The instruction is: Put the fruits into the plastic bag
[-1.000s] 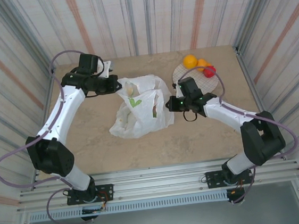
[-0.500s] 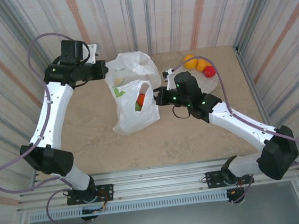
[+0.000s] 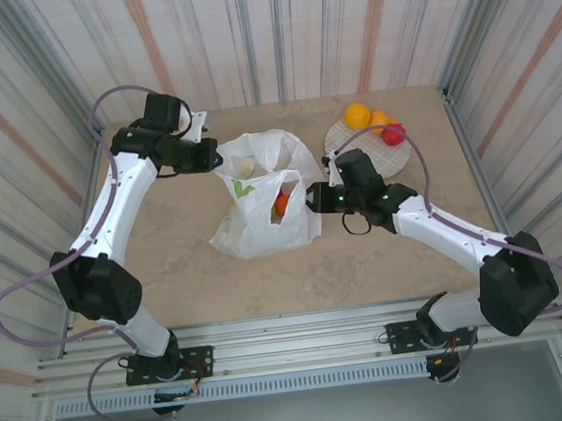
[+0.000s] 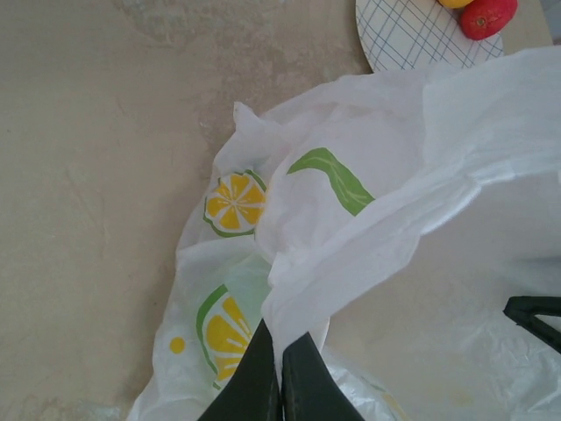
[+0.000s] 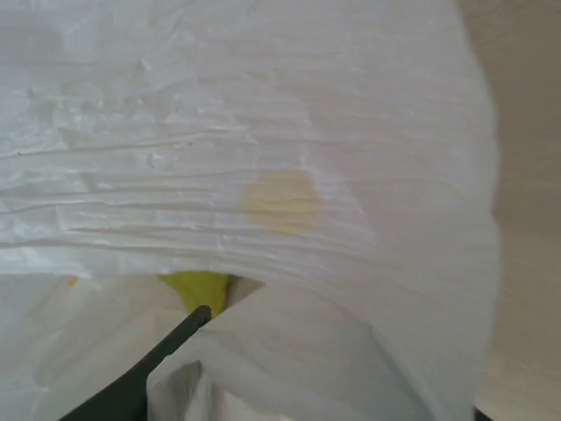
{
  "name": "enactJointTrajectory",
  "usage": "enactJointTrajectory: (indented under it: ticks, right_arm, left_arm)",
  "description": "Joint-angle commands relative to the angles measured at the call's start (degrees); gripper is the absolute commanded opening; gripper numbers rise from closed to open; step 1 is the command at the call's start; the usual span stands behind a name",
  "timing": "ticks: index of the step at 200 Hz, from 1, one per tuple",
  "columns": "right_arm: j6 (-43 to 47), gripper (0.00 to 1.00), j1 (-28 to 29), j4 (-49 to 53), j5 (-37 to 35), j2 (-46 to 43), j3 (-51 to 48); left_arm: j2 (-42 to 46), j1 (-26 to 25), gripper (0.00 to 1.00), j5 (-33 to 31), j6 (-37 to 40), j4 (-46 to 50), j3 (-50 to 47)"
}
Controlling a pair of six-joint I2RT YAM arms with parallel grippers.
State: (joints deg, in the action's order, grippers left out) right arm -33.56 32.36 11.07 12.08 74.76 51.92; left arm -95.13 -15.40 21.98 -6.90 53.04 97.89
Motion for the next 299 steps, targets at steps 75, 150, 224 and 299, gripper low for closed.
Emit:
enactJointTrajectory:
  ticks: [75,150,224,299]
  right_arm:
    - [11.75,0.87,-20.29,13.89,-10.85,-0.95,9.29]
    - [27.59,0.99,-23.4,11.22,-20.13,36.59,40.6]
    - [43.68,0.99,-22.74,12.86,-25.08,57.6,65.3]
    - [47.72,1.0,-22.79,15.34,-23.68,67.34,75.74]
  left_arm:
    - [5.69,0.04,0.0,6.17,-3.91,-8.4,-6.59]
    - [7.04,0.5,0.0,8.03,-5.04,-10.66,-8.49]
    - [7.86,1.01,0.0,8.74,-5.52,-11.37,-9.43]
    - [7.76,1.13,0.0,8.81,-5.58,-11.46,-9.56]
